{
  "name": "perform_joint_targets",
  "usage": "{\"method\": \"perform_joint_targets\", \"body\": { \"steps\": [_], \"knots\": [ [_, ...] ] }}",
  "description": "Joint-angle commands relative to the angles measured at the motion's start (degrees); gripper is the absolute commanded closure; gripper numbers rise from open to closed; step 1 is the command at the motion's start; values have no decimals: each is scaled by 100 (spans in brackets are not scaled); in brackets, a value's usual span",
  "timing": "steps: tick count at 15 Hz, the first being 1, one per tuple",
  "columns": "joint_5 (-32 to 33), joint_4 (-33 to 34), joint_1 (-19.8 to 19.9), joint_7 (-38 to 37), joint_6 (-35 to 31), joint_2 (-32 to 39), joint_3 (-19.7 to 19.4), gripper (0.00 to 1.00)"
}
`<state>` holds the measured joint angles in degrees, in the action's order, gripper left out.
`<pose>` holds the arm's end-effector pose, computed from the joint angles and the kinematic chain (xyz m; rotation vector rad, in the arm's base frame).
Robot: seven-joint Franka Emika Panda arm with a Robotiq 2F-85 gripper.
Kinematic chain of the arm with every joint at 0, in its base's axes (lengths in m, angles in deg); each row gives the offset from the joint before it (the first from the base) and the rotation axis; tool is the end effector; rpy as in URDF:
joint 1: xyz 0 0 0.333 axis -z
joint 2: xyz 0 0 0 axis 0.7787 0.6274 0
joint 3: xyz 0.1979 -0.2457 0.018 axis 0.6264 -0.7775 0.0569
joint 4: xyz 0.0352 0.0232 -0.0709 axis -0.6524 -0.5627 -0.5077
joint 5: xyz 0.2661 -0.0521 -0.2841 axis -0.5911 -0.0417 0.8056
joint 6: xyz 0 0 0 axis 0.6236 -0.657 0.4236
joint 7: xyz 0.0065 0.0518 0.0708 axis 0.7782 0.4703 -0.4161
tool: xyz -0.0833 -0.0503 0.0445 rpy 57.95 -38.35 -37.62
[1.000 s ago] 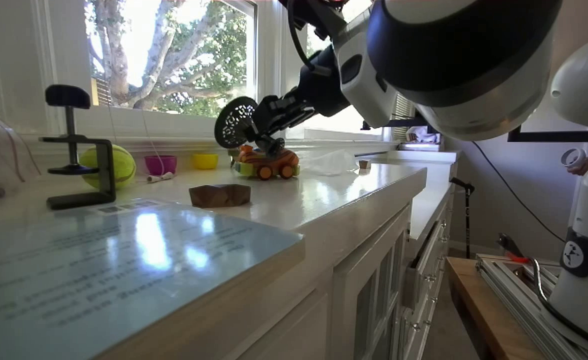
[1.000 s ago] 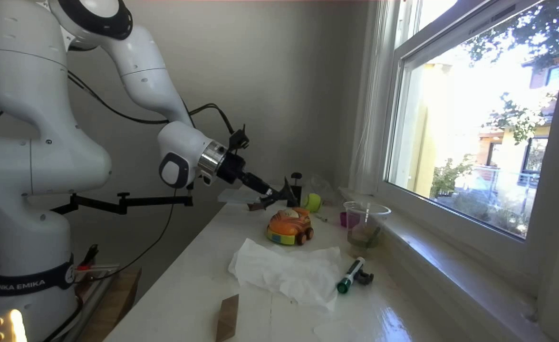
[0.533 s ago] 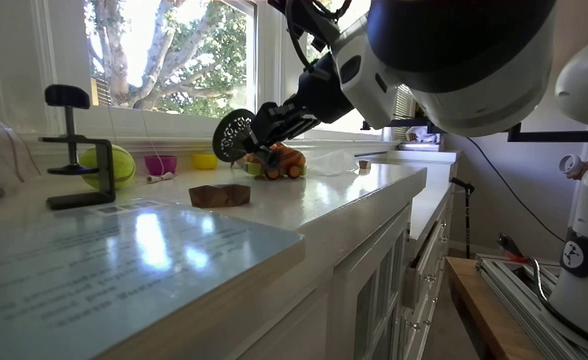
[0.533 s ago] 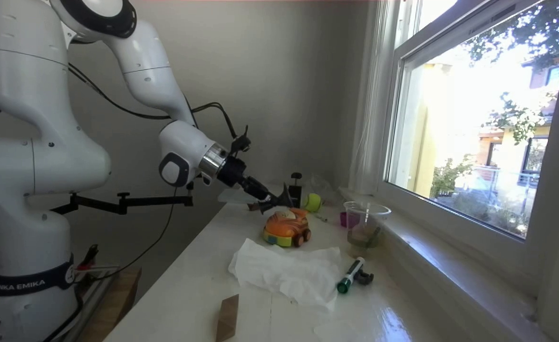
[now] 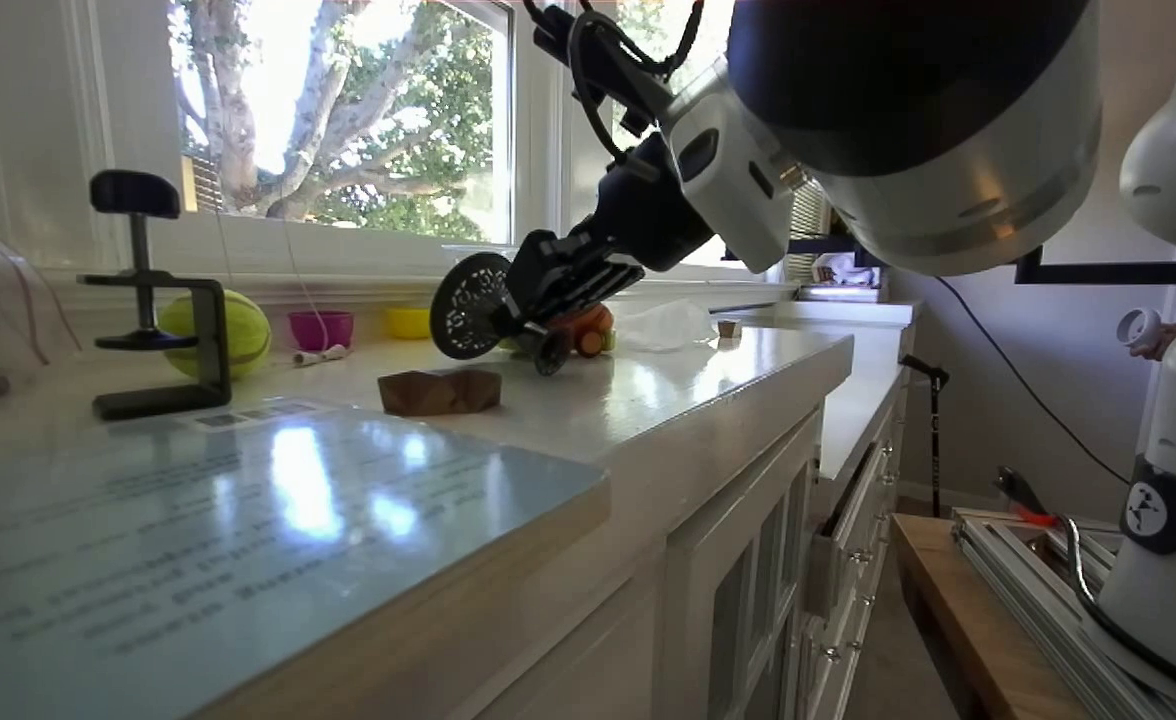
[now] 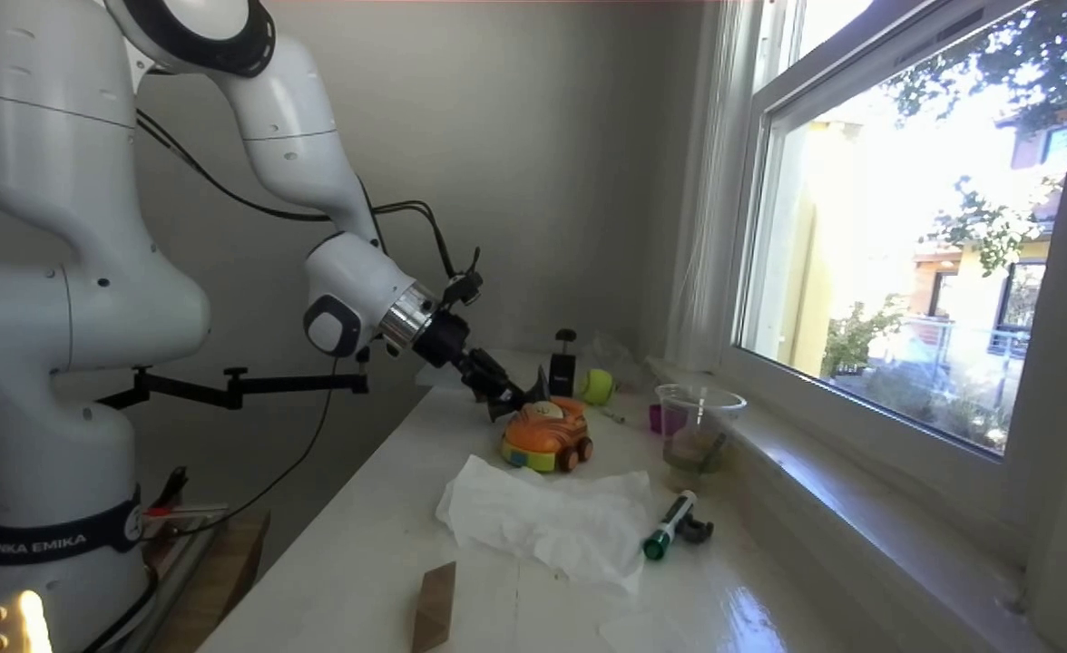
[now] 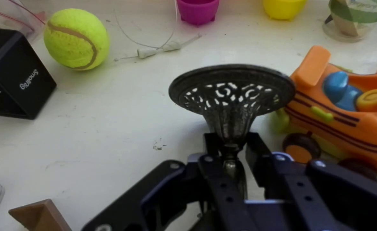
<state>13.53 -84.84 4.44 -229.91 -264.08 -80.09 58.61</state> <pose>0.3725 0.1004 0.3299 0.2862 2.1396 -0.1019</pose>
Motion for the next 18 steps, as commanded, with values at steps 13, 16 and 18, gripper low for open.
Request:
{"method": "perform_joint_targets", "body": {
  "steps": [13,16,18],
  "knots": [
    [0,6,4,18,-10,27,0,71],
    [-59,18,-33,104,-56,-93,-13,45],
    [-33,46,-35,142,-108,-132,0,32]
  ]
}}
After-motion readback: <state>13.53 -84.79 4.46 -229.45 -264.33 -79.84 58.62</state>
